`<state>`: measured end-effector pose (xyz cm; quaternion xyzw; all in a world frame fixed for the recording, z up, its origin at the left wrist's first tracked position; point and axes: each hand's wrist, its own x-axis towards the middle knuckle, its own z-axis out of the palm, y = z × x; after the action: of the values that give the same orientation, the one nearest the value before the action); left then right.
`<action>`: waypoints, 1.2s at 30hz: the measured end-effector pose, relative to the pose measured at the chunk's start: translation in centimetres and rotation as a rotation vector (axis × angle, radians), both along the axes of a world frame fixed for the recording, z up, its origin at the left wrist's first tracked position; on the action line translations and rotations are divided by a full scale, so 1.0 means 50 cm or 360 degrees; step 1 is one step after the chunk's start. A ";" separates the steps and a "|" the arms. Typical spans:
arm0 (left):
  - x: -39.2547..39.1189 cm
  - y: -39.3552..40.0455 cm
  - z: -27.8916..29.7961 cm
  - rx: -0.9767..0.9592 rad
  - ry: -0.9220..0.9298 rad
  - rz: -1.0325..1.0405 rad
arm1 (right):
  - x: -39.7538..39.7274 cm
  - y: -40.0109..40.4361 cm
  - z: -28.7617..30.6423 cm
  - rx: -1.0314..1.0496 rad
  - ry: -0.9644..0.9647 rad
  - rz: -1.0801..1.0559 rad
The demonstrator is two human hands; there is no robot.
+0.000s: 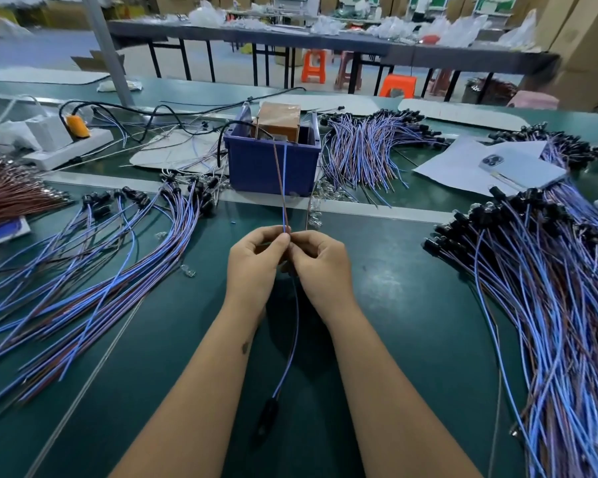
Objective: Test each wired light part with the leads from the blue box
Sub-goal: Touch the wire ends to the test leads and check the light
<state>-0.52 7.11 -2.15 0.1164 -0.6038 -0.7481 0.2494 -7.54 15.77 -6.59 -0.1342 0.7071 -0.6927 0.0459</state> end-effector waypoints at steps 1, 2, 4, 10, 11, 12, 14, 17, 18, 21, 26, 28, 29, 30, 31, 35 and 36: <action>0.002 -0.001 0.001 0.0018 -0.0007 -0.0008 | 0.003 -0.002 0.006 0.0013 -0.0014 -0.0012; 0.003 -0.002 0.001 0.0023 -0.0016 -0.0010 | 0.008 0.001 0.011 0.0013 -0.0020 -0.0022; 0.005 -0.004 0.000 -0.0006 -0.0037 0.0030 | 0.015 0.005 0.021 0.0006 -0.0026 -0.0024; 0.007 -0.037 -0.001 -0.0067 -0.0087 0.0292 | 0.048 0.020 0.073 -0.0104 0.0045 -0.0216; 0.008 -0.042 -0.001 -0.0093 -0.0094 0.0324 | 0.053 0.022 0.079 -0.0134 0.0046 -0.0235; 0.008 -0.046 -0.002 -0.0115 -0.0106 0.0350 | 0.057 0.023 0.084 -0.0163 0.0034 -0.0248; 0.005 -0.053 -0.002 -0.0126 -0.0127 0.0384 | 0.057 0.023 0.093 -0.0164 0.0032 -0.0275; -0.010 -0.061 0.005 -0.0142 -0.0155 0.0382 | 0.044 0.021 0.100 -0.0134 0.0068 -0.0315; -0.019 -0.064 0.011 -0.0157 -0.0154 0.0374 | 0.037 0.020 0.101 -0.0121 0.0074 -0.0335; -0.049 -0.084 0.032 -0.0225 -0.0141 0.0379 | 0.016 0.014 0.103 -0.0117 0.0031 -0.0408; -0.089 -0.117 0.039 -0.0374 -0.0166 0.0370 | 0.000 -0.007 0.107 -0.0117 -0.0042 -0.0401; -0.099 -0.123 0.033 -0.0422 -0.0190 0.0337 | -0.005 -0.012 0.106 -0.0076 -0.0045 -0.0425; -0.102 -0.124 0.028 -0.0432 -0.0204 0.0321 | -0.009 -0.014 0.106 -0.0044 -0.0048 -0.0442; -0.105 -0.124 0.022 -0.0432 -0.0217 0.0306 | -0.012 -0.015 0.106 -0.0014 -0.0049 -0.0456; -0.106 -0.124 0.016 -0.0425 -0.0229 0.0291 | -0.015 -0.017 0.106 0.0009 -0.0050 -0.0466; -0.111 -0.126 0.000 -0.0385 -0.0219 0.0268 | -0.024 -0.022 0.103 0.0076 -0.0041 -0.0482; -0.113 -0.127 -0.001 -0.0377 -0.0210 0.0269 | -0.025 -0.022 0.102 0.0098 -0.0036 -0.0486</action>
<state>-6.14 0.76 -2.22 0.1855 -0.6910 -0.6387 0.2831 -8.79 14.67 -1.50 -0.0159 0.7396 -0.6712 -0.0480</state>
